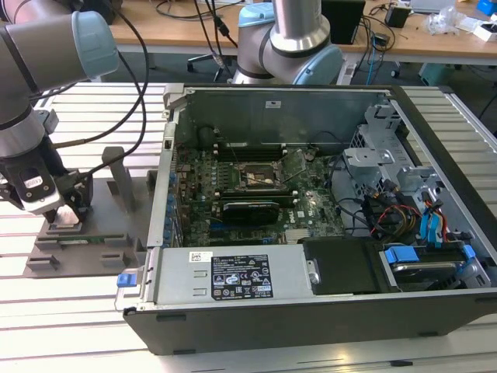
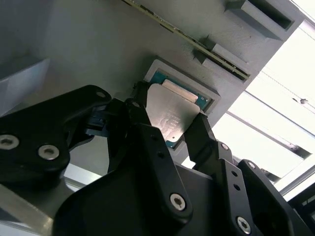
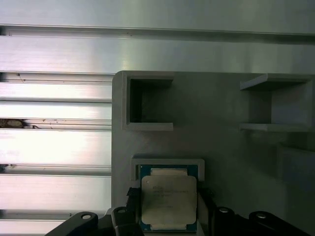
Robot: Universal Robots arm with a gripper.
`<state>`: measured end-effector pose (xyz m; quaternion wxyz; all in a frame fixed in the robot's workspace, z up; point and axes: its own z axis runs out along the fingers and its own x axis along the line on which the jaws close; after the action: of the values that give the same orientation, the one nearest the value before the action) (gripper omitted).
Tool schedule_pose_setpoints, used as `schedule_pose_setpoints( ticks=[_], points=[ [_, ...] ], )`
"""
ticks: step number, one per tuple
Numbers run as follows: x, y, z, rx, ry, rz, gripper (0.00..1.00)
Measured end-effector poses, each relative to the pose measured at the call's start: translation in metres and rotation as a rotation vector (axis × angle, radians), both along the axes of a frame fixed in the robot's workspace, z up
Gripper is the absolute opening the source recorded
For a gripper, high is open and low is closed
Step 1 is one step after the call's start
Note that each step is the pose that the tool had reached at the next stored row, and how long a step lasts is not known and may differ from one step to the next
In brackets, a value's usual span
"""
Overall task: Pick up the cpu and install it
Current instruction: 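Pick up the cpu and move it towards the insertion slot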
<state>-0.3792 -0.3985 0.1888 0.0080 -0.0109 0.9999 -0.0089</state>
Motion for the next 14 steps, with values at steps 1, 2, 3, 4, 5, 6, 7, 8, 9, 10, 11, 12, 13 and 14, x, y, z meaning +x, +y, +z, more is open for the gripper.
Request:
schedule_pose_setpoints(
  ticks=[1,2,3,4,5,6,7,8,9,10,11,12,13,14],
  points=[
    [0.0000,0.0000,0.0000,0.0000,0.0000,0.000,0.55],
    [0.0000,0.0000,0.0000,0.0000,0.0001,0.000,0.55],
    [0.0000,0.0000,0.0000,-0.0001,0.0000,0.000,0.55],
    [0.0000,0.0000,0.0000,-0.0001,0.0000,0.000,0.55],
    [0.0001,0.0001,0.0015,0.0002,-0.0006,0.000,0.55],
    [0.0000,0.0000,0.0032,-0.0001,-0.0002,0.000,0.55],
    [0.0000,0.0000,0.0045,-0.0001,-0.0001,0.000,0.55],
    [0.0000,0.0000,0.0051,0.0000,-0.0002,0.000,0.55],
    [0.0000,0.0000,0.0058,-0.0001,-0.0001,0.000,0.55],
    [0.0000,0.0000,0.0072,-0.0002,0.0000,0.000,0.55],
    [0.0000,0.0000,0.0082,-0.0001,0.0000,0.000,0.55],
    [0.0000,0.0000,0.0090,-0.0001,-0.0001,0.000,0.55],
    [0.0000,0.0000,0.0108,-0.0001,-0.0001,0.000,0.55],
    [0.0000,0.0000,0.0117,-0.0001,-0.0001,0.000,0.55]
  ],
)
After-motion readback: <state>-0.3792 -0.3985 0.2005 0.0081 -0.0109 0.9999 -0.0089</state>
